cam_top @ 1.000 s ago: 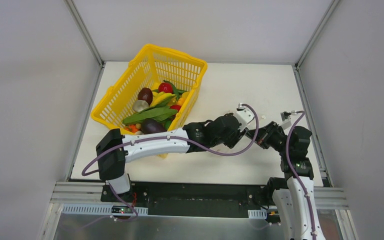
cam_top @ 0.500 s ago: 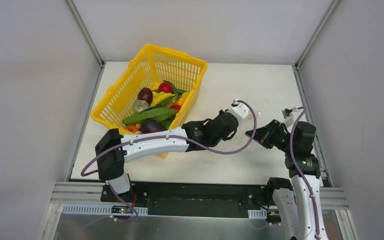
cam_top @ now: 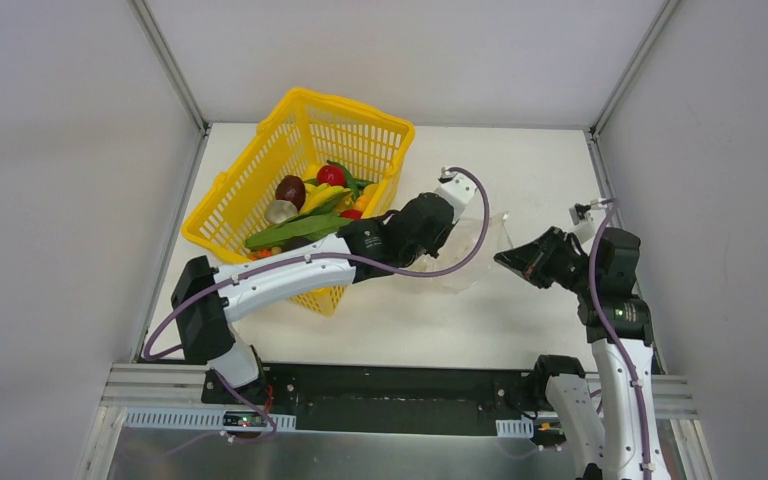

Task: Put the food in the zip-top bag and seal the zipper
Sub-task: Open the zipper of the food storage bag at the center of the board.

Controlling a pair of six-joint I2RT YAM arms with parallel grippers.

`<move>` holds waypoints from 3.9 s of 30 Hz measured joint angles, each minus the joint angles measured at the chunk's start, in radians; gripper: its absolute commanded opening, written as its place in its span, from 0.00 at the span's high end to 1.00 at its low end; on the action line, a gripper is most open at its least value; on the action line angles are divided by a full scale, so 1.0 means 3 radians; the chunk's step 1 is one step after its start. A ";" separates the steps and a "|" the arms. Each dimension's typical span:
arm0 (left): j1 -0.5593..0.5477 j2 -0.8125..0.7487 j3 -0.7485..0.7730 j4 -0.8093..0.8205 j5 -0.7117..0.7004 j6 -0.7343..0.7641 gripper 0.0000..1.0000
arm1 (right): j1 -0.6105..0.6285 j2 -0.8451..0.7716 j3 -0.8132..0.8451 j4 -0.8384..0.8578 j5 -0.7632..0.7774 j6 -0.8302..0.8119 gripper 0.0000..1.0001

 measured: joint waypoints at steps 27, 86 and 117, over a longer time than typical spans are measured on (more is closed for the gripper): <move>0.0112 -0.0037 0.0028 0.0153 0.0725 -0.1222 1.00 | 0.1146 0.0540 0.0225 0.0224 0.0971 0.0426 0.55; 0.0669 -0.1171 -0.0403 -0.0865 0.1934 -0.1137 0.28 | 0.1700 0.1415 0.1189 -0.0112 0.1558 0.0645 1.00; 0.0018 -0.0306 -0.0200 -0.0495 0.0762 -0.0832 0.60 | 0.1700 0.1375 0.0896 0.0203 0.1359 0.0726 1.00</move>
